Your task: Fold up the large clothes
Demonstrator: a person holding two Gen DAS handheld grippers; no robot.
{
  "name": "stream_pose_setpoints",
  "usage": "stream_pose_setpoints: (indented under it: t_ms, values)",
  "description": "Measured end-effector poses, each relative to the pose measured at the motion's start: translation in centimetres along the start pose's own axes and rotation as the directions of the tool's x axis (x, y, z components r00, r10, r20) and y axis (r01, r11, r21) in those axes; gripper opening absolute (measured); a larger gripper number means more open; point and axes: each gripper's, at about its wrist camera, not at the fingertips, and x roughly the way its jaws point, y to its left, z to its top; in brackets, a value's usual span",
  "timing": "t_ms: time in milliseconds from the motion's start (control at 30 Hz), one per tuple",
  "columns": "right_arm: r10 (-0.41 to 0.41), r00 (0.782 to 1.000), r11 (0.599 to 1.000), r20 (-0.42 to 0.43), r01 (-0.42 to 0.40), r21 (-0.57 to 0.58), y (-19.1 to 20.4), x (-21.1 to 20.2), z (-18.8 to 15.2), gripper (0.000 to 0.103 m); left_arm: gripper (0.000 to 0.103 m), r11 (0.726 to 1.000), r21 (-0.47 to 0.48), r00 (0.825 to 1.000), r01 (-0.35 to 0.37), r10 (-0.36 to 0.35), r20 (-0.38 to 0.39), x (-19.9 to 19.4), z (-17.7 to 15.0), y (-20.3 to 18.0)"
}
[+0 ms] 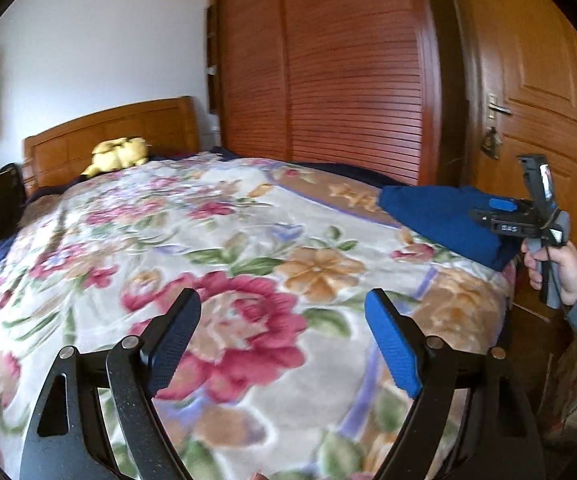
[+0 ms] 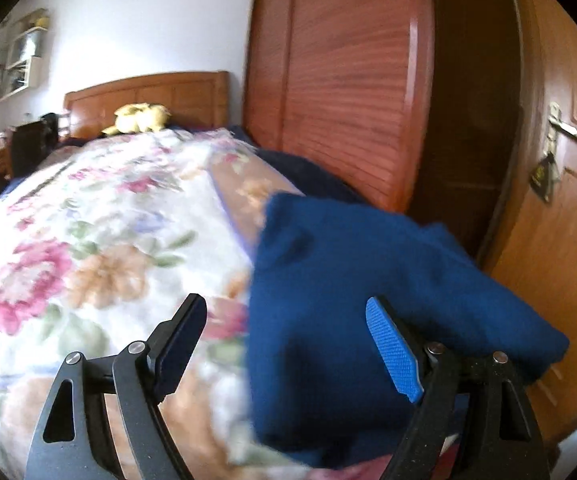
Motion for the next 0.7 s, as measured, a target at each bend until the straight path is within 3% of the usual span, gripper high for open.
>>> stream_pose_setpoints:
  t_ms: [200, 400, 533, 700]
  values:
    - [0.155, 0.988, 0.987, 0.002, -0.155, -0.053, 8.0, -2.3, 1.3, 0.086, 0.085, 0.995, -0.053, 0.996, -0.084, 0.084, 0.005, -1.3, -2.1, 3.3]
    - [0.313, 0.95, 0.947, 0.007, -0.312, -0.075, 17.0, -3.6, 1.3, 0.09, 0.085, 0.976, -0.09, 0.981, -0.196, 0.196, -0.005, -1.7, -3.9, 6.3]
    - [0.378, 0.925, 0.924, 0.028, -0.375, -0.071, 22.0, -4.5, 0.9, 0.09, 0.085, 0.953, -0.152, 0.965, -0.261, 0.262, -0.012, -1.8, -5.5, 9.1]
    - [0.406, 0.911, 0.913, 0.072, -0.403, -0.056, 26.5, -3.3, -1.4, 0.09, 0.085, 0.92, -0.191, 0.939, -0.342, 0.342, -0.031, -1.5, -7.4, 11.8]
